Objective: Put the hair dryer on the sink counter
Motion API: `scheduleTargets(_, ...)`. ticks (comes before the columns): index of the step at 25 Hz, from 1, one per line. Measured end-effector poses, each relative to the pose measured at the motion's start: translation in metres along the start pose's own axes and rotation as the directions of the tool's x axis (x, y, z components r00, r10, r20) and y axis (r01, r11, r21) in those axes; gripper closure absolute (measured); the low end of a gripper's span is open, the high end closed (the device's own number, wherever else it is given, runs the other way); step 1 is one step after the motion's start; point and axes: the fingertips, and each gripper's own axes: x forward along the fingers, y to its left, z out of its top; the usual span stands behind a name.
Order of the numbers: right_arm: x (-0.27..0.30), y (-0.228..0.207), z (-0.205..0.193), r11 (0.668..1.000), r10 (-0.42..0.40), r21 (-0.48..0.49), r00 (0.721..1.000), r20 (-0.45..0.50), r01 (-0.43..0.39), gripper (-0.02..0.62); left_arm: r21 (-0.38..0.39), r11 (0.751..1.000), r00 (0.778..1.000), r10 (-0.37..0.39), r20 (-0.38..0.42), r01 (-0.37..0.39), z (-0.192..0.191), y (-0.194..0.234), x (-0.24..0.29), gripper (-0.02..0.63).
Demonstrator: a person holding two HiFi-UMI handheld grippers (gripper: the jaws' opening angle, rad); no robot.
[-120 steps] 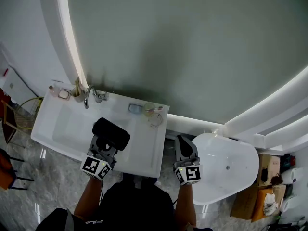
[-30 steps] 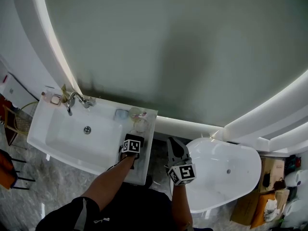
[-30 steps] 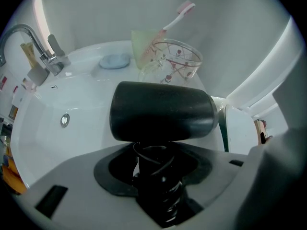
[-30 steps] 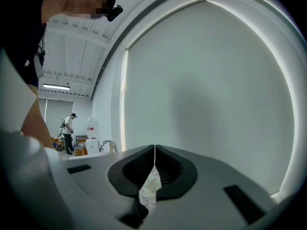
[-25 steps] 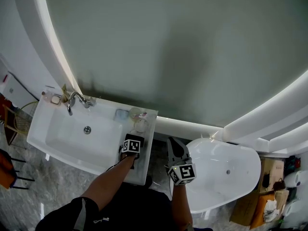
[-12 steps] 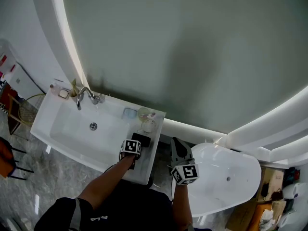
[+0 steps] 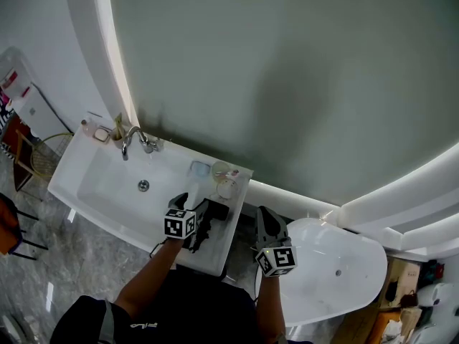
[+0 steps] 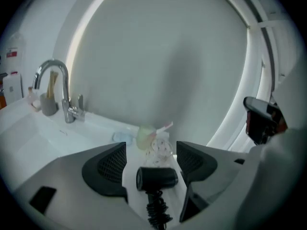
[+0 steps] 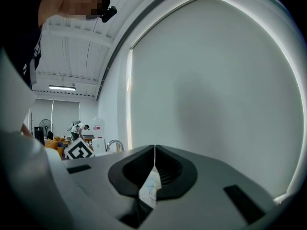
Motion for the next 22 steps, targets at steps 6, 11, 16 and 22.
scheduleTargets(6,-0.004,-0.002,0.003,1.000,-0.011,-0.008,1.000,0.013,0.011,0.565,0.187,0.982,0.937,-0.085,0.339,0.022,0.072,-0.013,-0.066,0.293)
scheduleTargets(11,-0.006,0.003,0.006,0.999,0.008,-0.035,1.000,0.020,-0.008,0.566,0.245,0.969,0.865,-0.155,0.478,0.038,0.103,-0.032,-0.105,0.287)
scheduleTargets(16,-0.006,0.009,0.010,0.995,0.006,-0.097,0.999,0.032,-0.003,0.566,0.315,0.949,0.805,-0.172,0.568,-0.020,0.133,-0.045,-0.127,0.288)
scheduleTargets(22,-0.009,0.007,0.014,0.995,-0.002,-0.101,0.999,0.045,0.007,0.568,0.365,0.930,0.791,-0.193,0.580,-0.040,0.138,-0.051,-0.138,0.288)
